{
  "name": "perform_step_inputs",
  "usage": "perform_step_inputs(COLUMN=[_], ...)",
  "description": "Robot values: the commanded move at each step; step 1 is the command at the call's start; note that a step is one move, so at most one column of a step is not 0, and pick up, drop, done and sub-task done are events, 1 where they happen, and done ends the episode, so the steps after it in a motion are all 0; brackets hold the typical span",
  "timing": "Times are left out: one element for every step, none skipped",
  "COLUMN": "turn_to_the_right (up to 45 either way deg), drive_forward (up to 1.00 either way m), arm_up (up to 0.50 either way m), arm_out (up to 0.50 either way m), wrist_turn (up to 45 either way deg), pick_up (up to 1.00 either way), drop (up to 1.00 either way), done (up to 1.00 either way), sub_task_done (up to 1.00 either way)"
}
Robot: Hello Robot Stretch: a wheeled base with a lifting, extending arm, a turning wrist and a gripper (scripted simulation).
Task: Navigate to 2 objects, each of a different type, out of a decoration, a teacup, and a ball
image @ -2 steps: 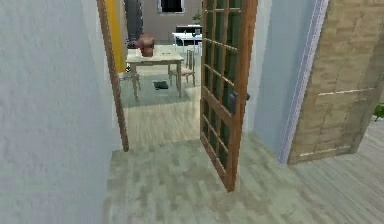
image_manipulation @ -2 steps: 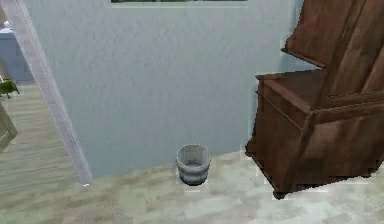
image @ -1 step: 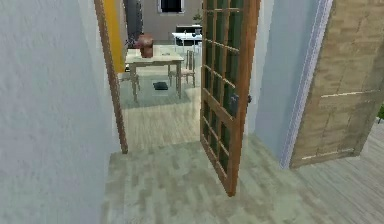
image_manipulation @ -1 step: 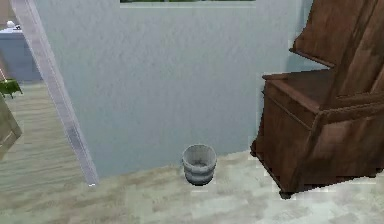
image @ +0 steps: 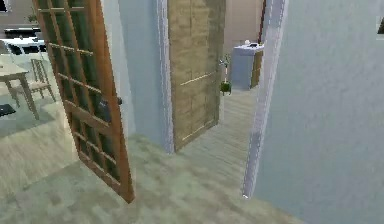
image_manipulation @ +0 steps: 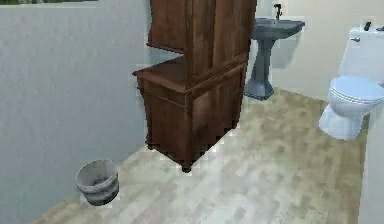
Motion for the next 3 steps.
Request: perform_step_inputs(turn_to_the_right=[0.0,0.0,39.0], drive_forward=[1.00,0.45,0.00], arm_up=[0.00,0.00,0.00], arm_out=[0.00,0.00,0.00], wrist_turn=[0.0,0.0,0.0], pick_up=[0.00,0.00,0.00], drop=[0.00,0.00,0.00], done=[0.00,0.00,0.00], sub_task_done=[0.00,0.00,0.00])
